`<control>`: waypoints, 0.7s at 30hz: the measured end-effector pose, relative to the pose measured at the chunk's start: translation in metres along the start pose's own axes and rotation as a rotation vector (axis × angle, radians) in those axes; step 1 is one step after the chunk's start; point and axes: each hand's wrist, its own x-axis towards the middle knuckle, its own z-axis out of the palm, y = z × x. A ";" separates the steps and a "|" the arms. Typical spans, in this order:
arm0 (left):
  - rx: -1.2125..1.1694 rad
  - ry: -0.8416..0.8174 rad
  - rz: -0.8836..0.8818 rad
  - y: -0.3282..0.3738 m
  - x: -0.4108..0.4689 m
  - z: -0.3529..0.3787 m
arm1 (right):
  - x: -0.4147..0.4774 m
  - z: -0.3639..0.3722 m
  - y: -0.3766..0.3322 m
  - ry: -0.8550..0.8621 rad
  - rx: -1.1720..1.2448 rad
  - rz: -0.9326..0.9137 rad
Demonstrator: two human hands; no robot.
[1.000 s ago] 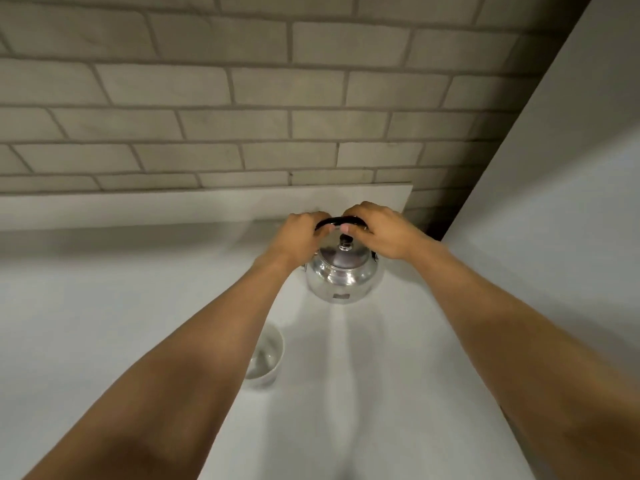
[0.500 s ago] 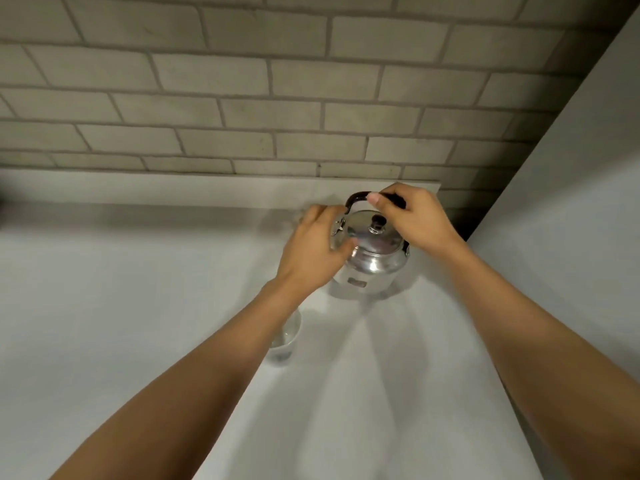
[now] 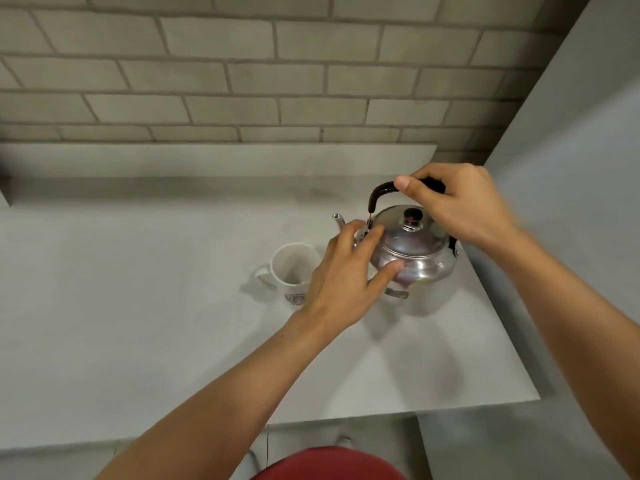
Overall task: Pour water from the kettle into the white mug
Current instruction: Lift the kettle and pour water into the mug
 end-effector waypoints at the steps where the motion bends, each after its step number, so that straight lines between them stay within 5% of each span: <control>1: -0.018 -0.008 0.008 0.000 -0.006 0.002 | -0.007 -0.002 -0.004 -0.009 -0.005 -0.002; 21: -0.552 0.060 -0.122 -0.001 -0.050 0.002 | -0.016 -0.009 -0.086 -0.197 -0.195 -0.159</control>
